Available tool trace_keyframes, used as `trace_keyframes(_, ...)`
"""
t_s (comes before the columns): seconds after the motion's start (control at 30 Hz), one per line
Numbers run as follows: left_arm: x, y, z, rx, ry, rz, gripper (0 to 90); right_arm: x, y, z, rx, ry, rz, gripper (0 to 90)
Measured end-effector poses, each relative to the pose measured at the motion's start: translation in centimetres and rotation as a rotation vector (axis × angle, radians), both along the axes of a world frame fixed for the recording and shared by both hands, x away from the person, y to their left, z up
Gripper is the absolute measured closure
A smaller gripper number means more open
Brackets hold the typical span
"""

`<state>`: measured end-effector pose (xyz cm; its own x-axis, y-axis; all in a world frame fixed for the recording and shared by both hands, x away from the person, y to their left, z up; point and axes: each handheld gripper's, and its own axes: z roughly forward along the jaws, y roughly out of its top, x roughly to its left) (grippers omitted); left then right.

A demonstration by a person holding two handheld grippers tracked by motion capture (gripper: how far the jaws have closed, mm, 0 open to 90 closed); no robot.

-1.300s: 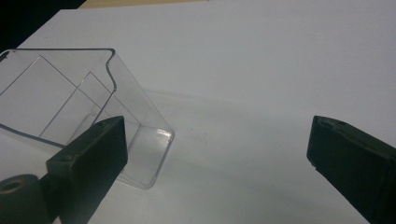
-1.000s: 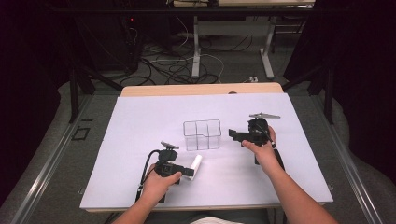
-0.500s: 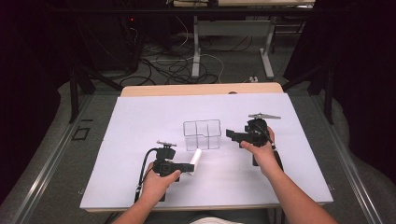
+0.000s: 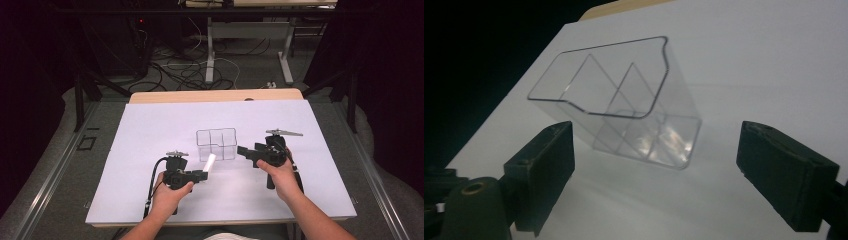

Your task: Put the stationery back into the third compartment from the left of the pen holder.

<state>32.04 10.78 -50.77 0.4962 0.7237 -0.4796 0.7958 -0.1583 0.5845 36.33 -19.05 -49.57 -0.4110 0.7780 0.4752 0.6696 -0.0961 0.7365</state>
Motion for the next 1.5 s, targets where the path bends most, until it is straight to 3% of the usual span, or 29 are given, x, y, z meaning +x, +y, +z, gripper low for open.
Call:
trace_keyframes(0.13, -0.1, -0.2, 0.0, -0.002, -0.007, -0.010, 71.4, -0.6, 0.9, -0.2, 0.045, 0.038, 0.027, 17.0)
trace_keyframes(0.27, -0.1, -0.3, 0.0, -0.011, -0.019, -0.012, 71.4, -0.7, 1.5, -0.7, 0.036, 0.054, 0.035, 20.1)
trace_keyframes(0.47, -0.1, -0.3, 0.1, -0.020, -0.030, -0.017, 71.4, -0.9, 2.0, -1.1, 0.060, 0.088, 0.051, 21.8)
trace_keyframes(0.77, -0.1, -0.7, -0.1, -0.019, -0.037, -0.027, 71.4, -0.5, 1.9, -2.0, 0.119, 0.192, 0.053, 24.1)
trace_keyframes(0.93, 0.0, -0.9, -0.3, -0.017, -0.048, -0.021, 71.4, -0.5, 1.7, -2.1, 0.186, 0.236, 0.056, 26.5)
trace_keyframes(1.03, 0.0, -1.1, -0.4, -0.024, -0.054, -0.016, 71.4, -0.4, 1.6, -2.4, 0.229, 0.245, 0.062, 32.6)
trace_keyframes(1.1, 0.0, -1.3, -0.5, -0.027, -0.056, -0.015, 71.4, -0.3, 1.6, -2.6, 0.282, 0.269, 0.065, 33.9)
trace_keyframes(1.17, 0.0, -1.6, -0.5, -0.030, -0.066, -0.016, 71.4, -0.2, 1.6, -2.8, 0.293, 0.285, 0.072, 34.3)
trace_keyframes(1.33, 0.0, -2.0, -0.4, -0.034, -0.082, -0.039, 71.4, -0.3, 2.1, -3.0, 0.319, 0.275, 0.085, 34.5)
trace_keyframes(1.43, 0.0, -2.4, -0.4, -0.060, -0.073, -0.038, 71.4, -0.4, 2.3, -3.0, 0.349, 0.276, 0.095, 34.5)
trace_keyframes(1.5, 0.0, -2.8, -0.3, -0.063, -0.074, -0.041, 71.4, -0.4, 2.4, -3.0, 0.342, 0.276, 0.107, 34.6)
